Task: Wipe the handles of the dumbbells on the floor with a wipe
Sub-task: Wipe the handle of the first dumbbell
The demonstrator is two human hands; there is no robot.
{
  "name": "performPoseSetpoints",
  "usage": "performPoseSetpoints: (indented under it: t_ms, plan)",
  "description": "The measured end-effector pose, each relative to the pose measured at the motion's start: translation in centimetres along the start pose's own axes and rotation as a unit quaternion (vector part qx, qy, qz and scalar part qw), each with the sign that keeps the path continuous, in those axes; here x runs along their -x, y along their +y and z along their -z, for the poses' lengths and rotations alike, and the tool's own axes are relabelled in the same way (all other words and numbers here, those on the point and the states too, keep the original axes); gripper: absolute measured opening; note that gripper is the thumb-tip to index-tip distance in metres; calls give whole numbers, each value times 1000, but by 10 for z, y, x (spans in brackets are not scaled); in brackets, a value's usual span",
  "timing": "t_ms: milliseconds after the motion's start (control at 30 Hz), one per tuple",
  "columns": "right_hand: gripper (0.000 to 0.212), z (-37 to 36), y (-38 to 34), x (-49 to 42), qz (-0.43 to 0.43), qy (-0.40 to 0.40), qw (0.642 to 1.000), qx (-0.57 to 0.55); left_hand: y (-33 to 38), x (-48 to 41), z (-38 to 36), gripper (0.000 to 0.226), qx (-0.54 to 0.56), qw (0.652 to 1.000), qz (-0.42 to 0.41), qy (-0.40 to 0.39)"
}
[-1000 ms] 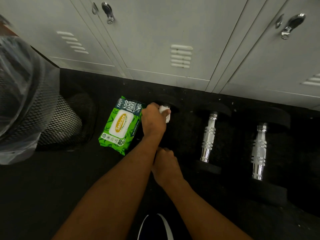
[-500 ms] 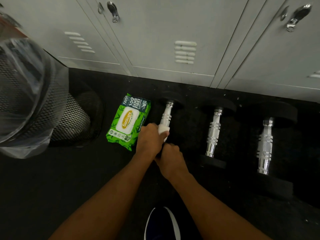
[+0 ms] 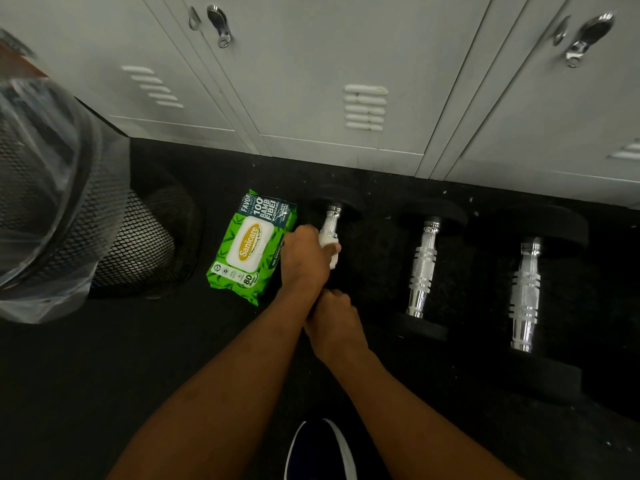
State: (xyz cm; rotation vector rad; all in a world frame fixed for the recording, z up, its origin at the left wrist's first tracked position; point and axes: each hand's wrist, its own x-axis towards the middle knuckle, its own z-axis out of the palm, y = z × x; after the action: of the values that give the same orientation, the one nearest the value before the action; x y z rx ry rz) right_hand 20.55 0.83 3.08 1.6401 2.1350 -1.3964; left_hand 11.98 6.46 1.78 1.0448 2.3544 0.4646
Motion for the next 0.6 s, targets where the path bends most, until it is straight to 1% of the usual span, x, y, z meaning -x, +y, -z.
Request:
performPoseSetpoints:
  t_ms: [100, 200, 300, 367, 533, 600]
  plan:
    - [33, -1, 0, 0, -1, 0, 1000, 2, 4, -8, -3, 31, 19, 1000, 2, 0]
    - [28, -1, -1, 0, 9, -5, 1000, 18, 3, -5, -6, 32, 27, 1000, -2, 15]
    - [25, -1, 0, -1, 3, -10, 1000, 10, 4, 2, -6, 46, 57, 998, 8, 40]
    - [26, 0, 1, 0, 1, -11, 1000, 10, 0, 8, -5, 51, 60, 997, 20, 39]
    - [29, 0, 1, 2, -1, 2, 1000, -14, -18, 14, -5, 46, -45, 999, 20, -22]
    - [32, 0, 0, 2, -5, 2, 1000, -19, -22, 12, -6, 44, -66, 997, 11, -40]
